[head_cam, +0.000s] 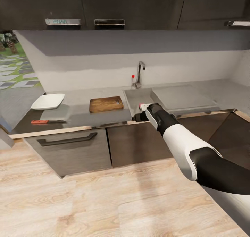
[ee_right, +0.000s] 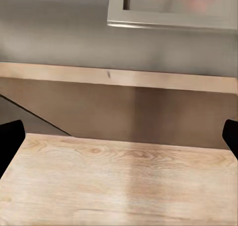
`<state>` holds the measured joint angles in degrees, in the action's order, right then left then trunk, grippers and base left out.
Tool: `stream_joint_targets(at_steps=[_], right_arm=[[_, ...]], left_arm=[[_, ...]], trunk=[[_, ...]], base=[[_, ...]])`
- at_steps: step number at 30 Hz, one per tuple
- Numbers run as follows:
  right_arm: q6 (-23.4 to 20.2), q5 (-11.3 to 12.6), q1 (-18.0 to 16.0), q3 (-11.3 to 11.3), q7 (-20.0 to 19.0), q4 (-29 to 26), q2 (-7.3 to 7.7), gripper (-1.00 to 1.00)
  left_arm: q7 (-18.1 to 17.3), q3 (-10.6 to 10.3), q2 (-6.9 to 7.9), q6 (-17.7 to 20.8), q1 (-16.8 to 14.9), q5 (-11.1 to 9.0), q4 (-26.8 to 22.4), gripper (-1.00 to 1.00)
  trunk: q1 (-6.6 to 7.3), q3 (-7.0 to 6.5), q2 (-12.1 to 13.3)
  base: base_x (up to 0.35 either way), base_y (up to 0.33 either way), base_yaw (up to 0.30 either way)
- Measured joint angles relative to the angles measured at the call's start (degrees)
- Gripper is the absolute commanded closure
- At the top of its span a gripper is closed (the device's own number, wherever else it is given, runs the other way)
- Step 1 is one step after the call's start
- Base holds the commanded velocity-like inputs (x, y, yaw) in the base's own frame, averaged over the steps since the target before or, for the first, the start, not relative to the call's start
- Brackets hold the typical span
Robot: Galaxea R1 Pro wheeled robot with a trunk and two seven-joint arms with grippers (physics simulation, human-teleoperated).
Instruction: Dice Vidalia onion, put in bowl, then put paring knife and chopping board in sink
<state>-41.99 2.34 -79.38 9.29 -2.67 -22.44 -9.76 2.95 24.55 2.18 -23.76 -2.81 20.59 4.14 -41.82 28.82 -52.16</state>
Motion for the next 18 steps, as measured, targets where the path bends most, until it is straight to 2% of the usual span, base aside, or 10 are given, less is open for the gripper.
stream_joint_targets(at_steps=[5, 8, 9, 10, 14, 15, 17, 18], right_arm=[[3.1, 0.0, 0.0, 0.0, 0.0, 3.8, -0.24, -1.00], [8.2, -0.1, 0.0, 0.1, 0.0, 8.6, -0.24, -1.00], [15.6, -0.1, 0.0, 0.0, 0.0, 14.8, -0.24, -1.00], [18.3, -0.1, 0.0, 0.0, 0.0, 17.1, -0.24, -1.00], [24.0, -0.1, 0.3, -0.1, -0.1, 20.2, -0.24, -1.00], [25.1, -0.1, 1.0, -0.1, -0.1, 20.7, -0.13, -1.00], [28.2, -0.2, 5.9, -0.1, -0.3, 21.2, 0.28, -1.00], [28.7, -0.2, 6.4, -0.2, -0.3, 21.2, 0.30, -1.00]], left_arm=[[0.0, 0.0, -0.01, 0.0, 0.0, 0.0, 0.0, -1.00], [0.0, -0.1, -0.02, 0.1, 0.0, 0.0, 0.0, -1.00], [-0.1, -0.1, -0.20, 0.1, 0.0, 0.2, 0.0, -1.00], [-0.1, -0.1, -0.33, 0.2, 0.0, 0.2, 0.0, -1.00], [-0.1, -0.2, -0.45, 0.2, 0.0, 0.5, 0.0, -1.00], [-0.1, -0.2, -0.41, 0.3, 0.0, 0.6, 0.0, -1.00], [-0.1, -0.3, -0.32, 0.4, 0.0, 0.7, 0.0, -1.00], [-0.2, -0.3, -0.31, 0.4, 0.0, 0.7, 0.0, -1.00]], trunk=[[0.01, 0.00, 0.0], [0.01, 0.00, 0.0], [0.00, 0.01, 0.0], [0.01, 0.01, 0.0], [0.01, 0.00, 0.0], [0.00, 0.01, 0.0], [0.00, 0.02, 0.0], [0.01, 0.01, 0.0]], base=[[-0.009, -0.003, 0.000], [-0.002, -0.001, 0.000], [0.000, 0.000, 0.000], [0.000, 0.000, 0.000], [0.000, 0.000, 0.000], [0.000, 0.000, 0.000], [0.000, 0.000, 0.000], [0.000, 0.000, 0.000]])
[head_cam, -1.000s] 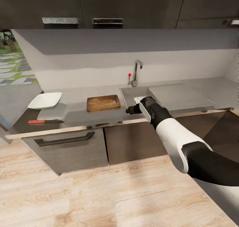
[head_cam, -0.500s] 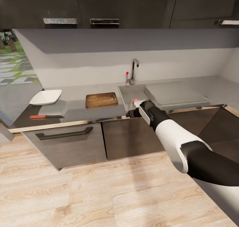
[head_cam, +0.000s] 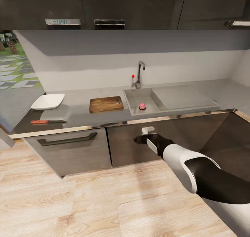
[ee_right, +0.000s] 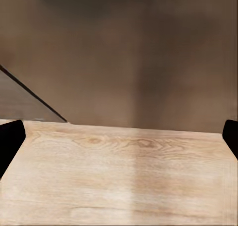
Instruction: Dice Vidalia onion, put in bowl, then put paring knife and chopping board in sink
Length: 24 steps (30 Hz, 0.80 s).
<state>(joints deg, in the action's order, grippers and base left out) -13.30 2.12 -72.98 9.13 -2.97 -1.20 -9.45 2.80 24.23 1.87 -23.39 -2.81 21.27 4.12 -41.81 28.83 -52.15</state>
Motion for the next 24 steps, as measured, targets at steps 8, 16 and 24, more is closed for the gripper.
stream_joint_targets(at_steps=[8, 16, 24], right_arm=[[8.5, -0.1, 11.2, 0.1, 0.2, 0.2, 2.20, -1.00], [30.4, -0.2, 33.4, 0.1, 0.3, 0.0, 8.47, -1.00], [48.9, -0.1, 52.5, 0.5, 0.3, 0.2, 12.76, -1.00]], left_arm=[[0.0, 0.2, 0.02, 0.0, 0.0, 0.1, -0.9, -1.00], [0.4, 0.6, -0.89, 0.8, 0.0, -0.3, -8.6, -1.00], [0.6, 0.1, -8.25, 23.2, -0.1, -0.3, -29.5, -1.00]], trunk=[[0.00, 0.01, 0.0], [0.00, -0.01, 0.0], [0.00, 0.00, 0.0]], base=[[0.000, 0.000, 0.000], [0.000, 0.000, 0.000], [0.000, 0.000, 0.000]])
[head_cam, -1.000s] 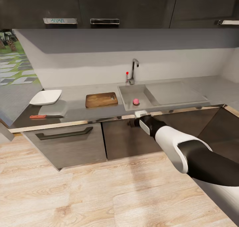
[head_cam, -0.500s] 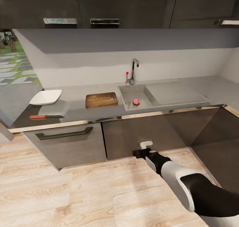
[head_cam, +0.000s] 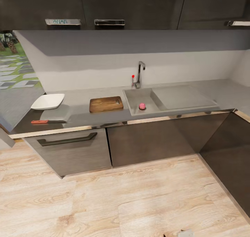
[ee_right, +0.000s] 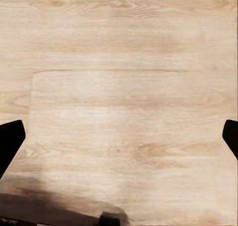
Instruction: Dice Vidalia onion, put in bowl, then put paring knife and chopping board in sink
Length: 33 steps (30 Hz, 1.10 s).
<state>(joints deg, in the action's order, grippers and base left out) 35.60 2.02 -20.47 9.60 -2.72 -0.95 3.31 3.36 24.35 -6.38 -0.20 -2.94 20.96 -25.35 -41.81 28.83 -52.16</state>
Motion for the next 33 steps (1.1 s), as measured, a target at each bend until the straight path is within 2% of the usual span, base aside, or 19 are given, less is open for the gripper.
stream_joint_targets(at_steps=[2, 3, 4, 5, 6, 8, 9, 10, 12, 15, 17, 18, 22, 23, 25, 27, 29, 33], right_arm=[[1.3, 0.0, 1.4, 0.0, -0.1, 0.0, -0.11, -1.00], [2.6, 0.0, 2.5, 0.0, -0.1, 0.0, -0.22, -1.00], [3.6, 0.0, 3.4, 0.0, -0.2, 0.0, -0.29, -1.00], [4.9, 0.0, 4.4, 0.0, -0.3, 0.0, -0.38, -1.00], [5.2, 0.0, 4.6, 0.0, -0.3, 0.0, -0.40, -1.00], [5.4, 0.0, 4.9, 0.0, -0.3, 0.0, -0.42, -1.00], [5.4, 0.0, 4.9, 0.0, -0.3, 0.0, -0.42, -1.00], [5.4, 0.0, 4.9, 0.0, -0.3, 0.0, -0.42, -1.00], [5.4, 0.0, 5.0, 0.0, -0.3, 0.0, -0.43, -1.00], [5.4, 0.0, 5.0, 0.0, -0.4, 0.0, -0.43, -1.00], [5.4, 0.0, 5.0, 0.0, -0.4, 0.0, -0.48, -1.00], [5.2, 0.0, 5.0, 0.0, -0.4, 0.0, -0.56, -1.00], [5.1, 0.0, 5.0, 0.0, -0.3, 0.0, -0.60, -1.00], [5.1, 0.0, 5.0, 0.0, -0.3, 0.0, -0.60, -1.00], [5.0, 0.0, 5.0, 0.0, -0.3, 0.0, -0.60, -1.00], [5.1, 0.0, 5.0, 0.0, -0.3, 0.0, -0.56, -1.00], [5.1, 0.0, 5.0, 0.0, -0.3, -0.1, -0.54, -1.00], [5.0, 0.0, 5.0, 0.0, -0.3, -0.1, -0.58, -1.00]], left_arm=[[0.0, -0.5, -0.70, 2.2, 0.0, 0.1, -3.2, -1.00], [0.1, -1.7, -1.15, 4.5, 0.0, 0.1, -6.2, -1.00], [0.1, -3.6, -1.45, 7.2, 0.0, 0.1, -9.4, -1.00], [0.1, -10.0, -1.84, 16.3, -0.1, 0.0, -17.1, -1.00], [0.0, -12.6, -1.93, 20.9, -0.1, 0.1, -23.0, -1.00], [-0.2, -16.8, -2.03, 29.4, -0.1, 0.0, -31.5, -1.00], [-0.3, -17.9, -2.05, 31.2, -0.1, -0.1, -33.8, -1.00], [-0.4, -20.0, -2.07, 34.4, -0.1, -0.3, -37.7, -1.00], [-0.4, -23.0, -2.11, 38.5, -0.2, -1.1, -43.0, -1.00], [-0.5, -26.0, -2.36, 44.6, -1.1, -2.4, -50.2, -1.00], [-0.5, -27.0, -2.48, 48.5, -2.9, -3.0, -54.3, -1.00], [-0.4, -27.5, -2.55, 51.0, -6.1, -3.4, -57.2, -1.00], [-0.3, -27.7, -2.58, 53.0, -13.9, -5.2, -59.4, -1.00], [-0.2, -27.7, -2.58, 54.5, -16.8, -6.6, -59.6, -1.00], [-0.2, -27.7, -2.58, 56.0, -20.5, -8.5, -59.7, -1.00], [0.0, -27.7, -2.58, 57.4, -27.3, -13.2, -59.4, -1.00], [0.3, -27.7, -2.58, 57.8, -31.5, -16.2, -58.9, -1.00], [0.3, -27.7, -2.58, 58.1, -37.4, -18.2, -57.0, -1.00]], trunk=[[0.00, 0.00, 0.0], [0.00, 0.00, 0.0], [0.00, -0.01, 0.0], [0.00, -0.01, 0.0], [0.00, -0.02, 0.0], [0.00, -0.01, 0.0], [0.00, -0.01, 0.0], [0.00, -0.01, 0.0], [0.00, -0.01, 0.0], [0.00, -0.01, 0.0], [0.00, -0.01, 0.0], [0.00, -0.01, 0.0], [0.00, -0.02, 0.0], [0.00, -0.02, 0.0], [0.00, -0.01, 0.0], [0.00, -0.02, 0.0], [0.00, -0.02, 0.0], [0.00, -0.01, 0.0]], base=[[0.000, 0.000, 0.000], [0.000, 0.000, 0.000], [0.000, 0.000, 0.000], [0.000, 0.000, 0.000], [0.000, 0.000, 0.000], [0.000, 0.000, 0.000], [0.000, 0.000, 0.000], [0.000, 0.000, 0.000], [0.000, 0.000, 0.000], [0.000, 0.000, 0.000], [0.000, 0.000, 0.000], [0.000, 0.000, 0.000], [0.000, 0.000, 0.000], [0.000, 0.000, 0.000], [0.000, 0.000, 0.000], [0.000, 0.000, 0.000], [0.000, 0.000, 0.000], [0.000, 0.000, 0.000]])
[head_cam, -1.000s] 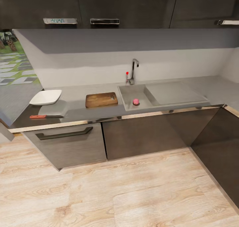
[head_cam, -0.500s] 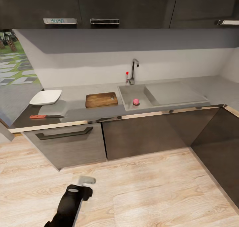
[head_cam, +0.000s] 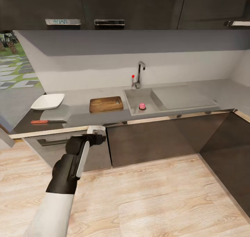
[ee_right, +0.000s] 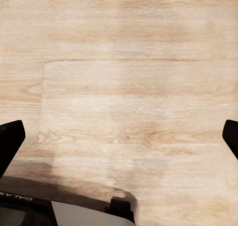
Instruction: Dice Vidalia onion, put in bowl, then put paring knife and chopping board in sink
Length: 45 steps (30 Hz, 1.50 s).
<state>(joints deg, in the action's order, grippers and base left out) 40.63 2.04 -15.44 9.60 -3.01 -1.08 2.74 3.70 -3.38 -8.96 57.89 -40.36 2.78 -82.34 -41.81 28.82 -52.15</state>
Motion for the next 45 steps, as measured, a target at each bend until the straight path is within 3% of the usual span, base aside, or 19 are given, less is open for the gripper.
stream_joint_targets(at_steps=[4, 7, 11, 19, 21, 23, 27, 45], right_arm=[[0.0, 0.0, 0.0, 0.0, 0.0, 0.0, -0.04, -1.00], [0.0, 0.0, 0.0, 0.0, 0.1, 0.0, -0.13, -1.00], [0.0, 0.0, 0.0, 0.0, 0.1, 0.0, -0.14, -1.00], [0.1, 0.0, 0.0, 0.0, 0.1, 0.0, -0.15, -1.00], [0.1, 0.0, 0.0, 0.0, 0.1, 0.0, -0.14, -1.00], [0.1, 0.0, 0.0, 0.0, 0.1, 0.0, -0.01, -1.00], [0.1, 0.0, 0.0, 0.0, 0.0, 0.0, 0.00, -1.00], [0.0, 0.1, 0.0, 0.0, 0.5, 0.0, -0.69, -1.00]], left_arm=[[0.0, 0.0, 0.00, 0.1, -8.4, -0.9, 4.0, -1.00], [0.0, 0.0, 0.00, 0.1, -12.3, -1.3, 6.0, -1.00], [-0.1, 0.1, 0.01, 0.1, -14.9, -2.8, 7.4, -1.00], [-0.4, -0.2, 0.33, 0.1, -15.7, -3.6, 7.8, -1.00], [-0.4, -0.7, 0.44, 0.1, -15.7, -3.7, 7.3, -1.00], [-0.5, -2.6, 0.65, 0.1, -15.7, -3.8, 6.8, -1.00], [-0.5, -3.4, 0.76, 0.1, -15.8, -3.7, 6.7, -1.00], [-0.4, -5.3, 0.62, 0.0, -15.7, -3.7, 7.2, -1.00]], trunk=[[0.00, 0.00, 0.0], [0.00, 0.00, 0.0], [0.00, 0.00, 0.0], [0.00, 0.00, 0.0], [0.00, 0.00, 0.0], [0.00, 0.00, 0.0], [0.00, 0.00, 0.0], [0.02, 0.00, 0.0]], base=[[0.000, 0.000, 0.000], [0.000, 0.000, 0.000], [0.000, 0.000, 0.000], [0.000, 0.000, 0.000], [0.000, 0.000, 0.000], [0.000, 0.000, 0.000], [0.016, 0.000, 0.000], [0.219, -0.199, 0.000]])
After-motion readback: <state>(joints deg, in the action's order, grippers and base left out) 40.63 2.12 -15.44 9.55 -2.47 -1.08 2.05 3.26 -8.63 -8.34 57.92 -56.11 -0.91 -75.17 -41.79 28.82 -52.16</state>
